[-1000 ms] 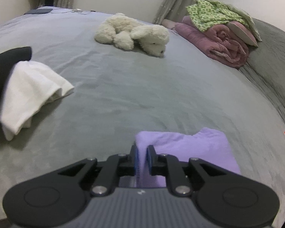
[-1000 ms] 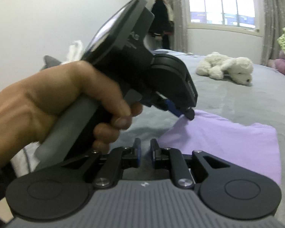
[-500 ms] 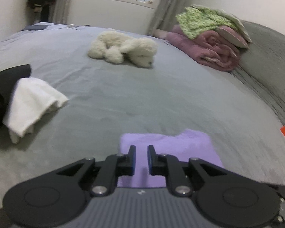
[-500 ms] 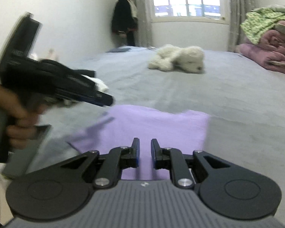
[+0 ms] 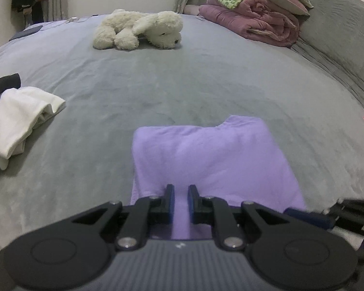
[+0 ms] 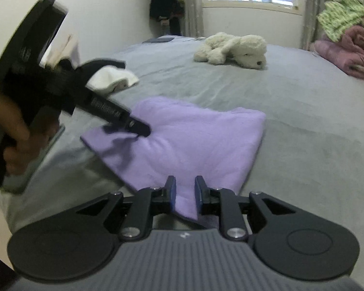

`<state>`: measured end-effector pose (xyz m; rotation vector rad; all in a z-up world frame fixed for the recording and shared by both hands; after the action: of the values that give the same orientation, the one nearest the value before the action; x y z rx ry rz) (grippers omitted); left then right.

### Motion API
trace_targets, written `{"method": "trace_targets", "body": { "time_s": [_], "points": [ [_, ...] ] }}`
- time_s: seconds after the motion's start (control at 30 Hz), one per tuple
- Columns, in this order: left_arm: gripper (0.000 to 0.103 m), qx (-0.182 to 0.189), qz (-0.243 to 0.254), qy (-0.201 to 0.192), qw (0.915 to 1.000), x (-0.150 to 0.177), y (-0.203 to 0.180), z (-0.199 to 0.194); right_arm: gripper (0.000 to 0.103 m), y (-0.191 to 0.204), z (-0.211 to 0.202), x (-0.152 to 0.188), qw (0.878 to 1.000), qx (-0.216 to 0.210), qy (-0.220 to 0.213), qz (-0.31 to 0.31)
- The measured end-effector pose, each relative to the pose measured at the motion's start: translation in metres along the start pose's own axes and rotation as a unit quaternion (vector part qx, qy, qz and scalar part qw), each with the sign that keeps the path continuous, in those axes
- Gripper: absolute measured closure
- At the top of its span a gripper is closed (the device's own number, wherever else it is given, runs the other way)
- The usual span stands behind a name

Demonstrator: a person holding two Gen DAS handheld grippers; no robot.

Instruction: Fold clothes

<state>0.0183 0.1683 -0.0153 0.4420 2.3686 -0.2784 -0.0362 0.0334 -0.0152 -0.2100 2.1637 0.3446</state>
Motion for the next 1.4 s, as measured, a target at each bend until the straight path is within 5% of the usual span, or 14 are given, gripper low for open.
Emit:
{"method": "trace_targets", "body": {
  "time_s": [0.17,0.37,0.57,0.87,1.1,1.4],
  "points": [
    [0.09,-0.002,0.008,-0.002,1.0,0.001,-0.004,-0.002,0.08,-0.015,0.005,-0.007,1.0,0.012,0.006,0.023],
    [0.09,-0.004,0.002,0.005,1.0,0.002,-0.002,-0.002,0.077,0.0,0.002,0.018,0.999,0.01,0.021,-0.04],
    [0.09,-0.009,0.004,-0.001,1.0,0.001,-0.002,-0.006,0.076,-0.013,-0.009,0.013,0.999,-0.028,0.034,0.0],
    [0.082,0.006,0.034,-0.024,0.9991,-0.009,-0.037,-0.015,0.076,-0.054,-0.008,-0.024,0.996,-0.025,-0.008,0.086],
    [0.07,0.007,0.07,0.005,0.9975,-0.001,-0.063,0.001,0.076,-0.05,0.02,-0.033,0.992,-0.067,0.007,0.11],
    [0.069,0.009,0.072,0.014,0.9973,0.003,-0.065,0.003,0.08,-0.069,0.054,-0.048,0.993,-0.035,0.013,0.111]
  ]
}}
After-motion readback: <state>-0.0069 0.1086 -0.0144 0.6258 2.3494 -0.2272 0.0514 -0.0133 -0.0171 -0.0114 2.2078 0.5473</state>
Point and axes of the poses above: each gripper's, at about its wrist camera, not at the fingertips, and z roughly the way its jaws point, y to its left, x to its underside, the point moved 8 cm from there along z, roughly the way its jaws point, and after that the axes turned 4 degrees about z, right-handed, at the moved point
